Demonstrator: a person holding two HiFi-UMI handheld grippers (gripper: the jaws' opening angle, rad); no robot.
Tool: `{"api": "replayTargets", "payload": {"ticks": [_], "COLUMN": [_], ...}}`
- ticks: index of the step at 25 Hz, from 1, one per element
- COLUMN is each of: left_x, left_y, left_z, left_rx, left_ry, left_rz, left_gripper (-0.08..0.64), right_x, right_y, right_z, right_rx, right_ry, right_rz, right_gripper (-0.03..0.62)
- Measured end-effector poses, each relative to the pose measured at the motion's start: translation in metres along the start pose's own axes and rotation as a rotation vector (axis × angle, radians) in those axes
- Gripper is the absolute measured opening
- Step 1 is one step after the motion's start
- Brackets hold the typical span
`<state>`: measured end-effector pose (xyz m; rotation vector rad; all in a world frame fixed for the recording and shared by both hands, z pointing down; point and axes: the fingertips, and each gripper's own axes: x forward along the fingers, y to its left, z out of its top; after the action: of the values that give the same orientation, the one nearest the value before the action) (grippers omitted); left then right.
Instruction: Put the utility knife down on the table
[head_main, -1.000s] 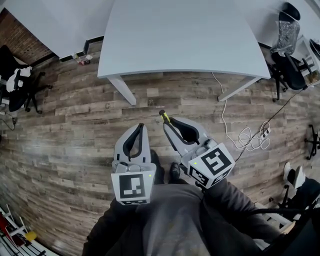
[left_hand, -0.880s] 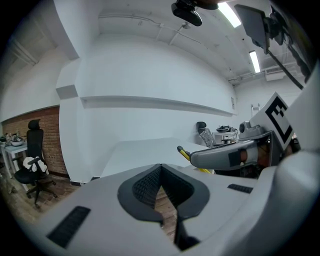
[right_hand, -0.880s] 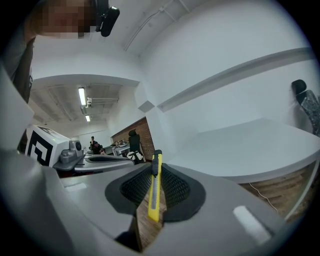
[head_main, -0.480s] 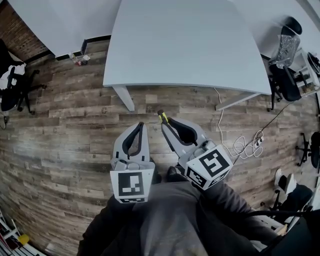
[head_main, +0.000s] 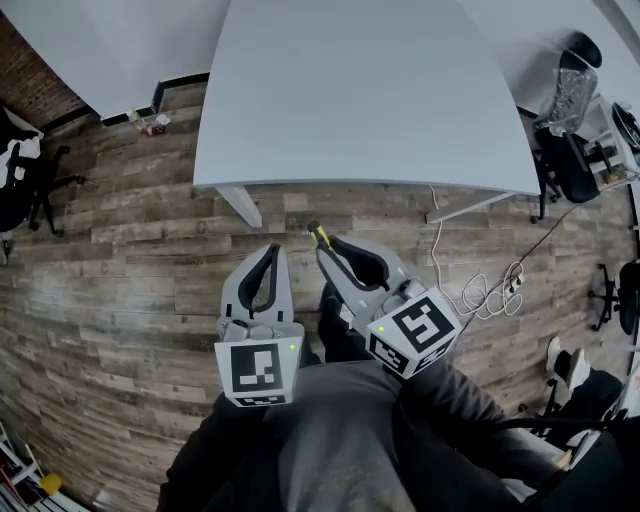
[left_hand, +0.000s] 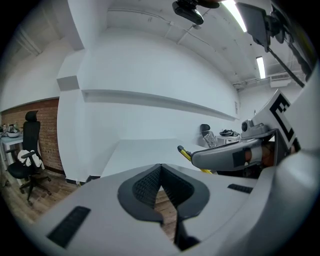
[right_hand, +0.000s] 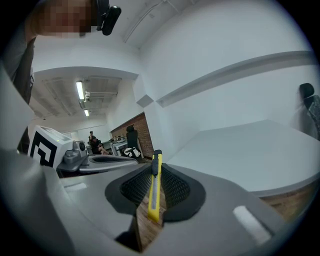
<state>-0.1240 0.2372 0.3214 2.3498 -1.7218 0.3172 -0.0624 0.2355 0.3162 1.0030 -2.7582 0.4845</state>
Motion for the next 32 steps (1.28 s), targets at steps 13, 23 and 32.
{"api": "replayTargets", "payload": {"ticks": [13,23,32], "left_x": [0.082,0.120,0.154], "left_y": [-0.037,-0.056,-0.034], "left_z": [0.022,0.049,0.062], "left_rx": [0.065,0.110,0.101], "left_ry": [0.062,0.069,0.035], "left_rz": [-0.003,0.023,0.026], "left_gripper": [0.003,0.003,0.003], "right_x": [0.003,0.003,0.028], "right_y": [-0.088,-0.130,-0.157], "right_z": [0.019,0.040,0.056], "right_rx": [0.058,0.083,0.083], "right_ry": [-0.034,-0.073,-0.088], "right_rz": [0.026,0.067,0.039], "right_gripper": [0.060,0.060,0.060]}}
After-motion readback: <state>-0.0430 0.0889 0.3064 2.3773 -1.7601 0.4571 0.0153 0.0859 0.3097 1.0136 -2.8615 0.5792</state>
